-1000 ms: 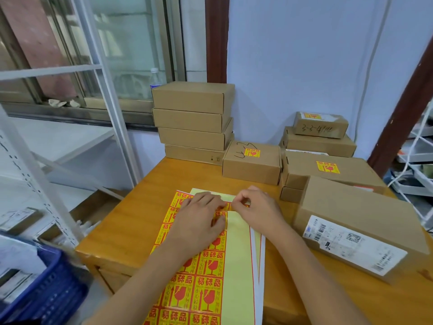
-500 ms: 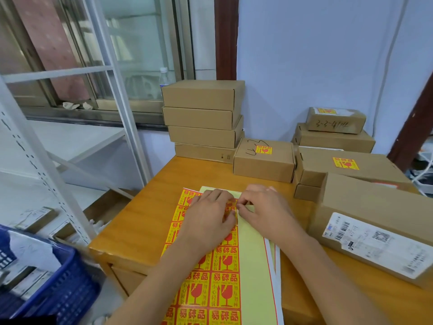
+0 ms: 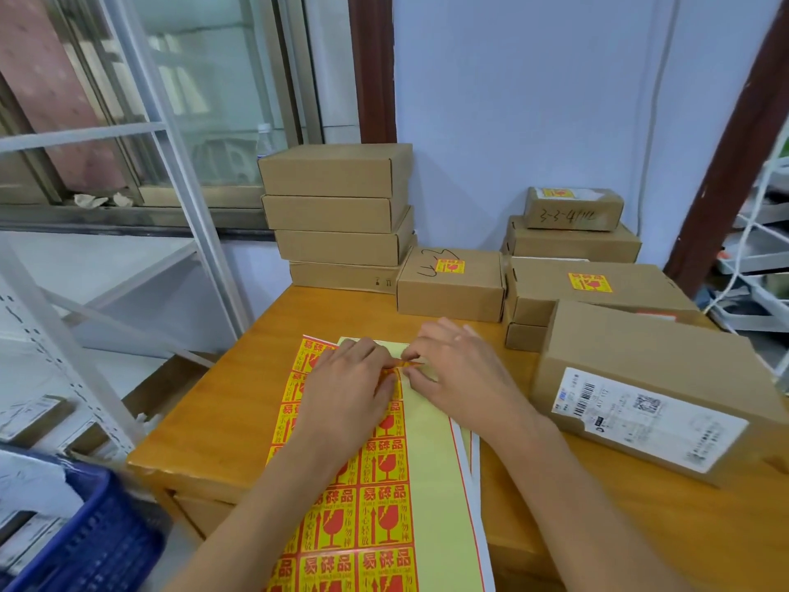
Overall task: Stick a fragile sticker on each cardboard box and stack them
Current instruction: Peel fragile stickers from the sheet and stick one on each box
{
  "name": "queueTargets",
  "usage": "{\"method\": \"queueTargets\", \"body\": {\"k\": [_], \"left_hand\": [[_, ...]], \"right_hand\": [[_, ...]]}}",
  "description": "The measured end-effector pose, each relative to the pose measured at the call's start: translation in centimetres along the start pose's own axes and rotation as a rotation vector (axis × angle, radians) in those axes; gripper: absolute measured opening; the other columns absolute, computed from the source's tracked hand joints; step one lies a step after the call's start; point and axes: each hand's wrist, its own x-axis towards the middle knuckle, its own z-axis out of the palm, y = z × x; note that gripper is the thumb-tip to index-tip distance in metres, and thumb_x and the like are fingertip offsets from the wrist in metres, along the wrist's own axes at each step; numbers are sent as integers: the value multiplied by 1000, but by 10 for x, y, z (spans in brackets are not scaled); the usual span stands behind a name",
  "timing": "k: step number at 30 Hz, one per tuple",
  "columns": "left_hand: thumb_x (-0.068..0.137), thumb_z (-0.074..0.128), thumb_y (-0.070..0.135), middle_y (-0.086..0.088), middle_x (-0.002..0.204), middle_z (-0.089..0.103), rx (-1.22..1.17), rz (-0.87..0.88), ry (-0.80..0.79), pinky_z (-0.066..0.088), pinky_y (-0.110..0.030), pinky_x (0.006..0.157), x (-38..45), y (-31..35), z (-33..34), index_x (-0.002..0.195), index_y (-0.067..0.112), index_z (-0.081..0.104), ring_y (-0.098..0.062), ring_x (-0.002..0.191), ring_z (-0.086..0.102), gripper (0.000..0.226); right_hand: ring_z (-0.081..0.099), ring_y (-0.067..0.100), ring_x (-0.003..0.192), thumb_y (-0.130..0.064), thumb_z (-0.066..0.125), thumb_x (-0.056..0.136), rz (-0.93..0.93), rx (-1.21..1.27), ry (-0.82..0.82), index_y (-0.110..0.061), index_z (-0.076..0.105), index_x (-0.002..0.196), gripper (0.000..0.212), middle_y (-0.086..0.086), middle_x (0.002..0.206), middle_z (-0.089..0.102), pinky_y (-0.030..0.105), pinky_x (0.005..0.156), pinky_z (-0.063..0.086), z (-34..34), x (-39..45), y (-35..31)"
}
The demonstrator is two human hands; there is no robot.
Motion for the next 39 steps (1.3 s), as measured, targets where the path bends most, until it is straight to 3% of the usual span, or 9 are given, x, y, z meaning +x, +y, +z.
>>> {"method": "queueTargets", "body": {"k": [4, 7, 16, 29, 39], "left_hand": [[97, 60, 35, 9, 116, 68, 8, 17, 6, 49, -37, 92, 0, 0, 2, 116, 26, 68, -16, 109, 60, 23], [100, 55, 37, 8, 125, 69, 42, 43, -18, 46, -39, 102, 0, 0, 2, 123, 26, 68, -17, 119, 59, 29], [97, 63, 28, 9, 90, 74, 80, 58, 55, 47, -37, 86, -1, 1, -2, 91, 24, 77, -16, 92, 65, 15], [93, 70, 28, 10, 85, 74, 95, 66, 108, 48, -38, 81, -1, 0, -2, 83, 26, 77, -15, 85, 65, 13], [93, 71, 31, 11, 85, 74, 116, 76, 144, 45, -35, 81, -1, 0, -2, 85, 27, 77, -13, 85, 64, 11]], "right_hand": [[49, 12, 98, -35, 54, 105, -21, -45, -29, -25, 77, 107, 25, -10, 99, 61, 31, 78, 27, 2, -2, 2], [49, 14, 97, -31, 56, 104, -8, -30, -13, -23, 76, 105, 22, -8, 98, 60, 31, 78, 28, 3, -1, -1], [44, 10, 95, -28, 58, 103, 17, 40, -22, -24, 70, 96, 14, -11, 96, 56, 33, 80, 38, 3, -2, -3], [46, 11, 95, -23, 60, 100, 31, 130, -19, -24, 64, 89, 11, -11, 95, 54, 40, 84, 46, 6, 0, -3], [47, 9, 95, -31, 67, 96, 21, 164, 41, -27, 64, 93, 5, -14, 95, 55, 36, 82, 46, 6, -3, -4]]}}
